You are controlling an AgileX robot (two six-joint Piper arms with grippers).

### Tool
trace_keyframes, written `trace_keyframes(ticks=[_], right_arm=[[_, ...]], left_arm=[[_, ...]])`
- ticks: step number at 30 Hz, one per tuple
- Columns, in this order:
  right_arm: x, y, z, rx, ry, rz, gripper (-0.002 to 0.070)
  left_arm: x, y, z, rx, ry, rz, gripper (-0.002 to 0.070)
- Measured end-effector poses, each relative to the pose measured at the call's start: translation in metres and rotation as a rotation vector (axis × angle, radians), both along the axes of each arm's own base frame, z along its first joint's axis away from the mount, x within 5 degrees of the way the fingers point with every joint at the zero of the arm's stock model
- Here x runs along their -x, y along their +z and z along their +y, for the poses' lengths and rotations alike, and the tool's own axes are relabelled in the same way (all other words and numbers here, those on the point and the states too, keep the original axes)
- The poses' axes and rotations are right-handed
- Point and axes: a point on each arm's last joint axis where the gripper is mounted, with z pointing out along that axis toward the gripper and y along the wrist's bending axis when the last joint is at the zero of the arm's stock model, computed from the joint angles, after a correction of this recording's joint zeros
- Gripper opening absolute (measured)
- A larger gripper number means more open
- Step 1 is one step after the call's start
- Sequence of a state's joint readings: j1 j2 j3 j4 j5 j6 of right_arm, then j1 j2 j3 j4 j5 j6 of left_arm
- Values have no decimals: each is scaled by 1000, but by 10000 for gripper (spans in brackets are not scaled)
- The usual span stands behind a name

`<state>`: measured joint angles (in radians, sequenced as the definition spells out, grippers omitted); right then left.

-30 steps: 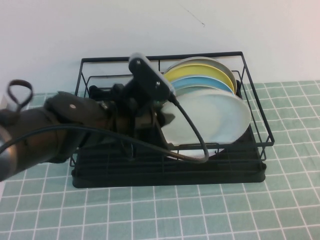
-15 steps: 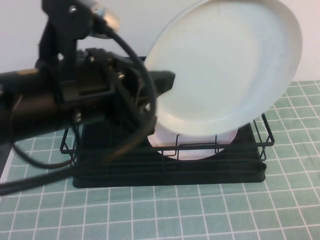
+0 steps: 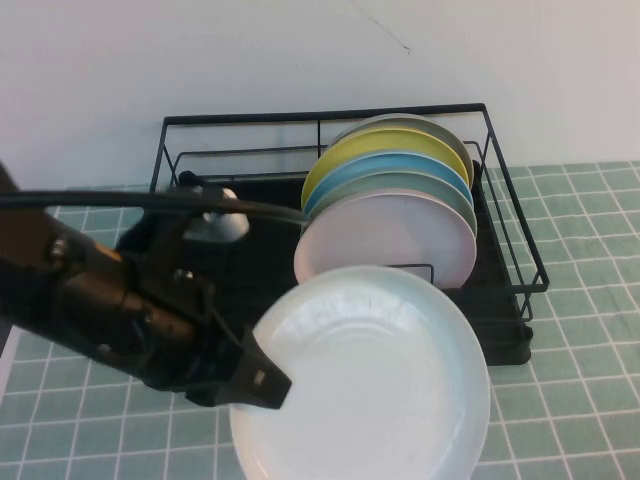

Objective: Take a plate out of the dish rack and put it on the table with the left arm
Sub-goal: Place the plate from the table

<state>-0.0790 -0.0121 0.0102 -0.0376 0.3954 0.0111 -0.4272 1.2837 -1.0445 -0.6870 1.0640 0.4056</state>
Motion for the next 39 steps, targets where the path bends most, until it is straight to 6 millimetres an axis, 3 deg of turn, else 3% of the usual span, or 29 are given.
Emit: trace_keyframes(ticks=[9,13,18,24,32,39], right_arm=[[0,0,0,0,0,0,-2],[0,0,0,0,0,0,-2],[0,0,0,0,0,0,-2],[0,0,0,0,0,0,-2],[0,0,0,0,0,0,-2],[0,0,0,0,0,0,-2]], left_arm=[[-38,-56,-24,12,47,247,95],[-56,-91,-37,43,109,383,95],[-66,-118,-47,83,130,492,95],[-58,-134,-46,146,206,527,95],[-33,-176,-31,264,432,545,95],[-33,-185,-25,277,545,511,95]])
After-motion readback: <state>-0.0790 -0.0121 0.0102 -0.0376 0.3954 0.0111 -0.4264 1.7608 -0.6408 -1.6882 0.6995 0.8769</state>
